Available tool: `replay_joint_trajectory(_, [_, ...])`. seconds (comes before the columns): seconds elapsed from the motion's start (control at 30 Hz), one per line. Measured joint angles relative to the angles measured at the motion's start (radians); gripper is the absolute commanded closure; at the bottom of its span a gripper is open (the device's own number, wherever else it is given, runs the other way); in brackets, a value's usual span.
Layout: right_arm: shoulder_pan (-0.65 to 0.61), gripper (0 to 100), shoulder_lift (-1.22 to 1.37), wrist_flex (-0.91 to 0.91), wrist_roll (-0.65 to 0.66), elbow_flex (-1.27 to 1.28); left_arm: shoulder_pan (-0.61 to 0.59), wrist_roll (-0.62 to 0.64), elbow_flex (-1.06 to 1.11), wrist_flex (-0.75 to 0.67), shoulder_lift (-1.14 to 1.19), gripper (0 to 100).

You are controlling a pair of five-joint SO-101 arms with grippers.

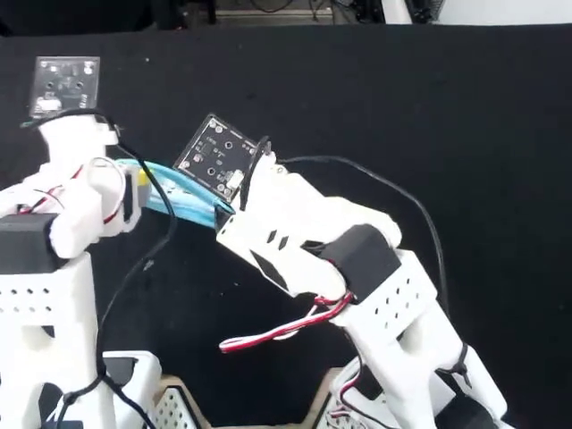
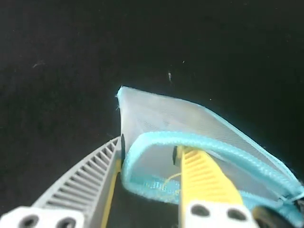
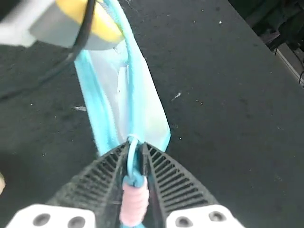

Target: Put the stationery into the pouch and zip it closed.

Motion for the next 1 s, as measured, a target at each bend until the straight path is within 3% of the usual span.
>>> replay_joint_trajectory(0.37, [0.087,98.8,0.0,-0.072,0.0,0.0,-0.098,0.0,-0.086,0.0,-0.227,82])
replay_joint_trajectory(0.73, [0.087,98.8,0.009,-0.198,0.0,0.0,-0.095,0.002,0.187,0.058,-0.514,82])
replay_joint_trajectory(1.0, [0.087,98.8,0.009,-0.242,0.0,0.0,0.193,0.002,0.315,0.092,-0.634,82])
